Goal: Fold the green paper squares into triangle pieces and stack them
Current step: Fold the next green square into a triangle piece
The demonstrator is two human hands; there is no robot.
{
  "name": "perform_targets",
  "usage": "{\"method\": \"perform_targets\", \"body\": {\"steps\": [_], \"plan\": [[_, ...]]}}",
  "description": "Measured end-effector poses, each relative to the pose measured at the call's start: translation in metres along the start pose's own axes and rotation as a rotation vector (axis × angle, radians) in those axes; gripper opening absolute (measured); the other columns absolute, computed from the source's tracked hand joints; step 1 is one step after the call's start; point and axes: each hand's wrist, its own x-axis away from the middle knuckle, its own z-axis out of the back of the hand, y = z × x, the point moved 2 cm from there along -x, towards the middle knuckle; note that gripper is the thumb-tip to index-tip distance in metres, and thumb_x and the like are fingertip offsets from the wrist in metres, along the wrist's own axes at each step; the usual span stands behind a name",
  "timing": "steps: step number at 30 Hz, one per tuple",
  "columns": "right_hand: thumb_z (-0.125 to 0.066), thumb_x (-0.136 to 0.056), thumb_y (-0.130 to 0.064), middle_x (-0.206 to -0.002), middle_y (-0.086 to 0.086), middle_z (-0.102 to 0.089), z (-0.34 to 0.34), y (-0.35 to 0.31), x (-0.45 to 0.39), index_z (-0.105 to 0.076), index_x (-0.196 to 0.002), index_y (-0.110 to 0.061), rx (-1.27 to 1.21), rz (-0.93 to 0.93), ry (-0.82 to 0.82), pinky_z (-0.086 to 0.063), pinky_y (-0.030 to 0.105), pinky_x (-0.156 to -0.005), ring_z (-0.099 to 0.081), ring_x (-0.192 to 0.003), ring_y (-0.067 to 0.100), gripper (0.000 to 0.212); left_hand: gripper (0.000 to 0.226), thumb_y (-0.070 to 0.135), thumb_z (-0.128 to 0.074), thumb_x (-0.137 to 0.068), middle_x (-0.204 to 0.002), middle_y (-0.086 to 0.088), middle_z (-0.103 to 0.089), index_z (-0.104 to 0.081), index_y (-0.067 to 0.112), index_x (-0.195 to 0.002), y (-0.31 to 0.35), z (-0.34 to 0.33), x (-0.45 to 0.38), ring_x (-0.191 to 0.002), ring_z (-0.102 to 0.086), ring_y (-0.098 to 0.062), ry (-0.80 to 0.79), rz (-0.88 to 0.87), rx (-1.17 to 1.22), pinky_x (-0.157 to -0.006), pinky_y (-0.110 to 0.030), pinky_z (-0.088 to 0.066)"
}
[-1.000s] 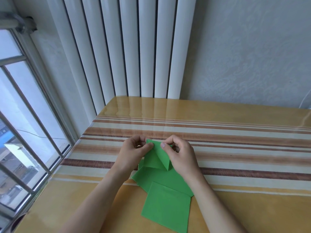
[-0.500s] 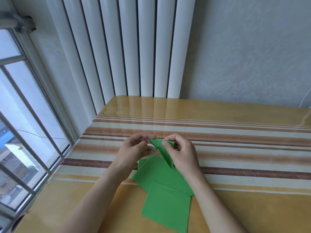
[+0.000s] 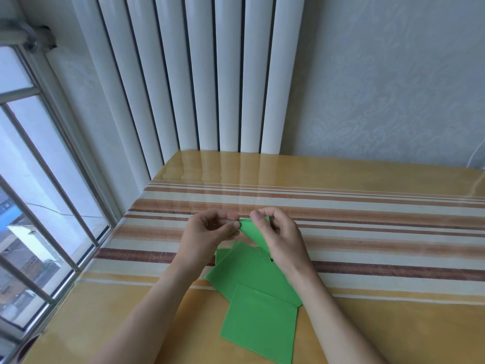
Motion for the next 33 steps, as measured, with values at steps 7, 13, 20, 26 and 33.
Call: {"method": "perform_targets", "body": {"steps": [7,13,20,26,33], "plan": [[-0.083,-0.088,-0.023,-0.093,-0.008,-0.076,0.002,0.003,-0.003,-0.067,-0.097,-0.027,0.061,0.042,0.064,-0.058,0.041,-0.082,-0.072,-0.087,0.008,0.019,0.019,0.013,-0.079,-0.086,-0.087,-0.016,-0.078,-0.074,0.009,-0.104,-0.003,-0.003,-0.001,-0.084,-0.076,-0.031,-0.084,-0.024,-0.133,-0.081,-0.036,-0.064],[-0.084,-0.087,-0.025,-0.086,-0.006,-0.077,0.001,0.005,-0.004,-0.066,-0.097,-0.027,0.052,0.067,0.084,-0.055,0.041,-0.076,-0.071,-0.082,0.016,0.021,0.028,0.024,-0.078,-0.08,-0.084,-0.014,-0.079,-0.078,0.004,-0.1,-0.004,-0.004,0.001,-0.079,-0.076,-0.021,-0.083,0.036,-0.096,-0.077,-0.029,-0.063],[-0.075,-0.095,-0.025,-0.076,-0.002,-0.074,0.002,0.01,-0.007,-0.071,-0.088,-0.018,0.022,0.044,0.042,-0.05,0.033,-0.068,-0.067,-0.071,0.009,0.011,0.011,0.009,-0.076,-0.089,-0.086,-0.017,-0.079,-0.079,0.001,-0.097,0.0,-0.003,0.0,-0.077,-0.076,-0.02,-0.041,0.09,0.006,-0.072,-0.022,-0.06],[-0.068,-0.1,-0.031,-0.07,0.003,-0.068,0.005,0.012,-0.007,-0.07,-0.082,-0.018,0.067,0.085,0.083,-0.043,0.038,-0.06,-0.06,-0.064,0.021,0.023,0.012,0.013,-0.073,-0.094,-0.087,-0.02,-0.079,-0.08,0.002,-0.094,-0.001,-0.003,0.001,-0.08,-0.077,-0.026,-0.045,0.148,-0.004,-0.078,-0.028,-0.064],[-0.071,-0.098,-0.032,-0.076,0.002,-0.07,0.002,0.008,-0.006,-0.071,-0.086,-0.022,-0.018,0.038,0.008,-0.046,0.037,-0.067,-0.06,-0.07,0.025,0.016,0.012,0.012,-0.071,-0.096,-0.079,-0.014,-0.078,-0.079,0.006,-0.092,0.0,-0.002,0.001,-0.073,-0.074,-0.018,-0.028,0.079,-0.099,-0.072,-0.024,-0.061]]}}
